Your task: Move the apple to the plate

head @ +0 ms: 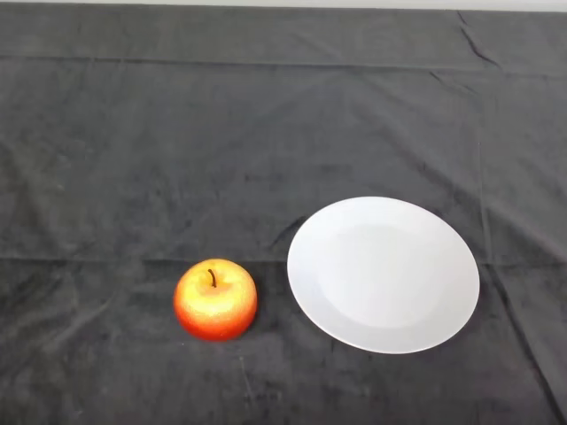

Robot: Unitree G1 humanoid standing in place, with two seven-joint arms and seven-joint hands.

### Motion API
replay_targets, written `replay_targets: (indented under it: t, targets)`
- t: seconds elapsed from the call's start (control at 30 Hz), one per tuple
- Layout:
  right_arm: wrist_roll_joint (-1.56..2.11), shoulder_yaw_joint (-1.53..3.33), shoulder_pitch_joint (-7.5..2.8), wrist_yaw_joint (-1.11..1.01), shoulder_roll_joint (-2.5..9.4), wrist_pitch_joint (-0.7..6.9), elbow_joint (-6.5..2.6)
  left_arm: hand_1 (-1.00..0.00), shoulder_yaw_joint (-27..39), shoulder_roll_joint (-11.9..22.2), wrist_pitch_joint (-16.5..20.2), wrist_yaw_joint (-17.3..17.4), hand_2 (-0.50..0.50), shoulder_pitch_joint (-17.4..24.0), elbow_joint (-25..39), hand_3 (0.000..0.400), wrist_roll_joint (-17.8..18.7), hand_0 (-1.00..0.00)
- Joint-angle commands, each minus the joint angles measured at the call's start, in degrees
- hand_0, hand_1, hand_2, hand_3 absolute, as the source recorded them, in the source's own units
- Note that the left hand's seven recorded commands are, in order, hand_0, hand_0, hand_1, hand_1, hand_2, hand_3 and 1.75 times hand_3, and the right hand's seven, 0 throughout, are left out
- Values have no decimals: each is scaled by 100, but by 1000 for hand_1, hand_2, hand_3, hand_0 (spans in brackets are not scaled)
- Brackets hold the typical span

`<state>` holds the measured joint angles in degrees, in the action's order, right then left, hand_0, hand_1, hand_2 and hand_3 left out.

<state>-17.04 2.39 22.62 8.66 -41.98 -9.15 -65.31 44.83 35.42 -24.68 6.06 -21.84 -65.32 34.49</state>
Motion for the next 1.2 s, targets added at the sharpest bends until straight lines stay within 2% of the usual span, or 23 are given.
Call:
replay_targets:
  t: [0.03,0.33,0.6,0.87,1.2]
  targets:
    - [13,70,-204,32,179,8,-179,0,-155,193,69,-39,0,-122,-25,0,-198,0]
    - [14,70,-207,31,179,10,-174,0,-259,141,68,-110,0,-188,3,0,-317,0]
    - [16,69,-210,31,179,14,-167,0,-541,-172,20,51,0,-305,82,0,-510,0]
    - [19,68,-217,29,180,21,-154,0,-1082,-444,69,524,0,-356,185,0,-893,0]
    - [23,65,-228,26,181,33,-130,0,-1822,-555,-44,1372,0,-259,343,0,-1462,0]
